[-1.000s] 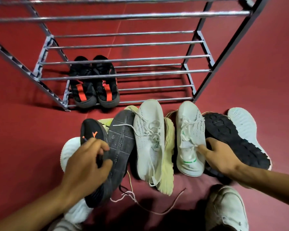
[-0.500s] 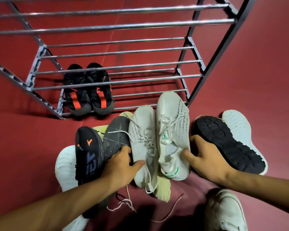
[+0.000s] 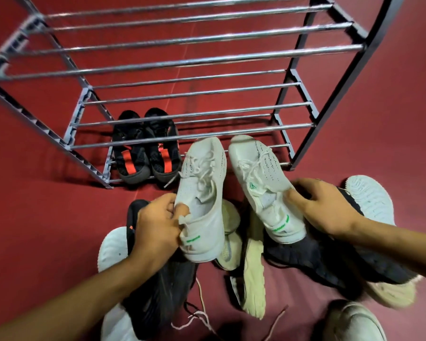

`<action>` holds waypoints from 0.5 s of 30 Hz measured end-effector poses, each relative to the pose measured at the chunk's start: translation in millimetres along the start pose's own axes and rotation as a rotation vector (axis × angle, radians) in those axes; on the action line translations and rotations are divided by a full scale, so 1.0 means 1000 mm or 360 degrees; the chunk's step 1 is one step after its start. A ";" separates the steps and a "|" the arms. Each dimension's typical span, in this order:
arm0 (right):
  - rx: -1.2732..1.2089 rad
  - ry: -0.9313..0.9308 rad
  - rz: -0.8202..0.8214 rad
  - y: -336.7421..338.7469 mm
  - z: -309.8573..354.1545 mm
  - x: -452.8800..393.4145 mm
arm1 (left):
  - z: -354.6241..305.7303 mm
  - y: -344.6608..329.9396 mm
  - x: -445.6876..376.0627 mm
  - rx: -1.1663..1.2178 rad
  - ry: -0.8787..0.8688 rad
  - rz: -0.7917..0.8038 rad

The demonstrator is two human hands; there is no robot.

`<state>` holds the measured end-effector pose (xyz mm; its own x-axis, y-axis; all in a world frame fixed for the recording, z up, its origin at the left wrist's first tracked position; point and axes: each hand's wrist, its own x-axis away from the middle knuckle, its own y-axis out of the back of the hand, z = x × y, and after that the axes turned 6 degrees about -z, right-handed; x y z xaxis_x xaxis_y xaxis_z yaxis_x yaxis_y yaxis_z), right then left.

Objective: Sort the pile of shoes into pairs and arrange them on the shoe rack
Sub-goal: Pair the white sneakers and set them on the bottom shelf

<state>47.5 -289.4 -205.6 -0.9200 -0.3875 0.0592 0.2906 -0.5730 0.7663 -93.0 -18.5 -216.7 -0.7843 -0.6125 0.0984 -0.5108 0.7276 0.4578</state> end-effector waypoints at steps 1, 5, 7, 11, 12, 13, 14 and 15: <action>-0.0023 -0.0006 0.0006 -0.003 0.001 -0.006 | 0.001 0.000 -0.008 -0.0150 -0.0025 -0.0042; 0.0003 -0.0107 0.0020 -0.019 -0.007 -0.032 | 0.002 -0.011 -0.036 -0.0617 -0.0138 -0.0070; 0.0005 -0.0203 0.0001 -0.028 -0.008 -0.051 | -0.003 -0.022 -0.052 -0.0638 -0.0152 -0.0068; -0.0069 -0.0459 -0.0057 -0.042 0.001 -0.091 | -0.016 -0.047 -0.090 -0.0631 -0.0085 -0.0138; -0.0104 -0.0497 -0.0052 -0.046 0.002 -0.099 | -0.019 -0.052 -0.098 -0.0605 -0.0059 -0.0173; -0.0137 -0.0540 -0.0046 -0.050 0.002 -0.108 | -0.021 -0.057 -0.107 -0.0590 -0.0056 -0.0208; -0.0160 -0.0577 -0.0046 -0.054 0.003 -0.117 | -0.023 -0.062 -0.116 -0.0597 -0.0047 -0.0236; -0.0177 -0.0598 -0.0061 -0.057 0.005 -0.125 | -0.026 -0.066 -0.123 -0.0613 -0.0052 -0.0259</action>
<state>144.4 -205.1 -253.8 -0.9570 -0.0848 0.2776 0.2619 -0.6646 0.6998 45.9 1.0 -236.0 -0.7183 -0.6952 -0.0278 -0.4647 0.4497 0.7628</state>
